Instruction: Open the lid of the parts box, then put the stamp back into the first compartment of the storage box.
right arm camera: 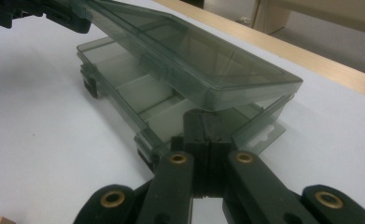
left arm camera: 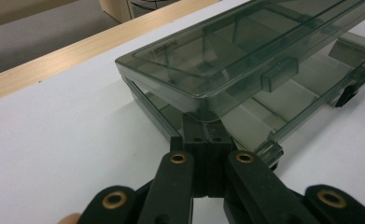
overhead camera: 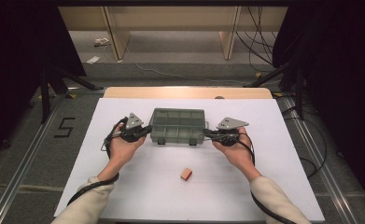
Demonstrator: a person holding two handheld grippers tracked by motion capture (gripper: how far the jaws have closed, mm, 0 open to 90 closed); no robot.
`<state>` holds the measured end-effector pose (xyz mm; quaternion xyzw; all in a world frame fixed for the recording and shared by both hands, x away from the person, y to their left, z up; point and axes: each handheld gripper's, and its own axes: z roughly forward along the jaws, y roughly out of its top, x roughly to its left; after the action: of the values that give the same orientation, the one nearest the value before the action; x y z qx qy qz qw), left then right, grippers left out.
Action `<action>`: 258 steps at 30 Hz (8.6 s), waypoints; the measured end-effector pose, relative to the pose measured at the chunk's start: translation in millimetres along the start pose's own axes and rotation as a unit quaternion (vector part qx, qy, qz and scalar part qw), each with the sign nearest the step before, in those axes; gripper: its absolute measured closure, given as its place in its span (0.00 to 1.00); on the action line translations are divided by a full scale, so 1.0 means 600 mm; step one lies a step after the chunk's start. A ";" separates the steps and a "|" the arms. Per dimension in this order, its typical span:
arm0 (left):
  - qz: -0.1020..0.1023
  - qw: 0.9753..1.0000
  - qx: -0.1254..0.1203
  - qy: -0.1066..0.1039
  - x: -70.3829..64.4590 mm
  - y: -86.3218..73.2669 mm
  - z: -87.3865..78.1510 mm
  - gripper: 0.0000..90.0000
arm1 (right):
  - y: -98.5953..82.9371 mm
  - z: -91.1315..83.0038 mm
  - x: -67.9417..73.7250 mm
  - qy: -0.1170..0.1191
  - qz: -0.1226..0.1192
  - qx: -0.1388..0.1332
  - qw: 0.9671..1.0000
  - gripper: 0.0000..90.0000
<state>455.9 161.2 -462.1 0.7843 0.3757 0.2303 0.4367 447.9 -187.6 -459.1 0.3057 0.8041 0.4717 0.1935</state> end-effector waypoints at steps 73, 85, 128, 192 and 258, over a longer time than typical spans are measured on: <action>0.076 0.988 -0.059 0.122 0.010 0.092 0.017 0.93 | 0.090 0.031 -0.015 -0.175 -0.022 -0.057 0.983 0.93; 0.071 0.989 -0.052 0.123 0.016 0.102 0.022 0.93 | 0.105 0.037 -0.032 -0.167 -0.008 -0.054 0.984 0.94; 0.006 0.991 -0.065 0.118 0.060 0.126 0.081 0.92 | 0.121 0.087 -0.083 -0.173 0.034 -0.060 0.983 0.94; -0.040 0.993 0.004 0.111 0.083 0.095 0.139 0.83 | 0.062 0.149 -0.106 -0.179 0.084 0.006 0.980 0.87; -0.003 0.999 -0.016 -0.031 -0.066 -0.052 -0.117 0.00 | -0.046 -0.095 0.100 0.059 -0.003 -0.024 0.998 0.26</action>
<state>370.8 176.3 -454.0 0.7825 0.3607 0.2110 0.4615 360.9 -193.4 -457.2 0.2699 0.8034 0.5078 0.1547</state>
